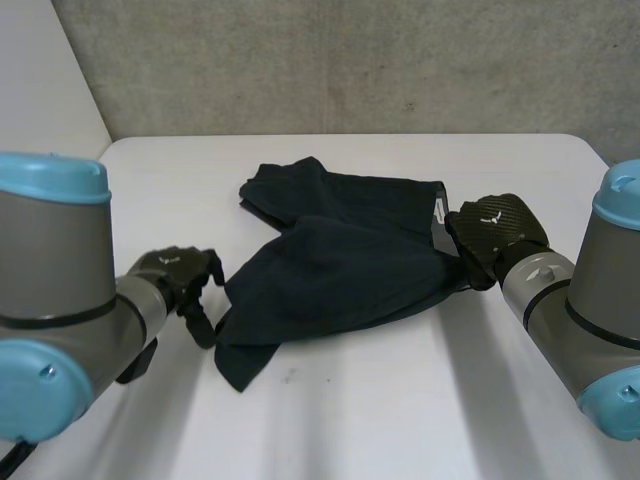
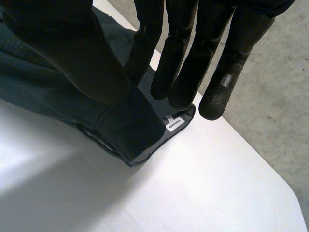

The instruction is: Fold the shorts.

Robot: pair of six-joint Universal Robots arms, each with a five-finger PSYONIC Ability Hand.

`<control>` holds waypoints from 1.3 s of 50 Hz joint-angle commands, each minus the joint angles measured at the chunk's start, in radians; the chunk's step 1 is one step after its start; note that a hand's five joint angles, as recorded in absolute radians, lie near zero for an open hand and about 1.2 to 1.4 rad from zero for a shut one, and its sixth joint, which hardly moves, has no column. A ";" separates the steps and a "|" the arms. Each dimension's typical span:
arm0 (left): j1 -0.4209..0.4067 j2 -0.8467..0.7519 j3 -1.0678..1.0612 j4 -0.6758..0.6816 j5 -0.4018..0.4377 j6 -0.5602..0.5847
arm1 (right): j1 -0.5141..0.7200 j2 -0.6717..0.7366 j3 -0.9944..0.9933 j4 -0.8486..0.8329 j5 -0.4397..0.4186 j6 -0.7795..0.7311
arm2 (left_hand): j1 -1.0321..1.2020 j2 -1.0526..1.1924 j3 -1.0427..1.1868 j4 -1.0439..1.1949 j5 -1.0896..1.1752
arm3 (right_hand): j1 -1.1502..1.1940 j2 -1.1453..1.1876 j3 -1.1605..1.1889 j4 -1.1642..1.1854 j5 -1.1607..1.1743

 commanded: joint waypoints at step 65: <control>-0.009 0.192 -0.180 0.206 0.044 0.273 | 0.014 -0.149 0.171 0.088 -0.091 0.423 | 0.953 0.964 0.957 0.971 0.974 | -0.381 -0.639 -0.648 -0.657 -0.623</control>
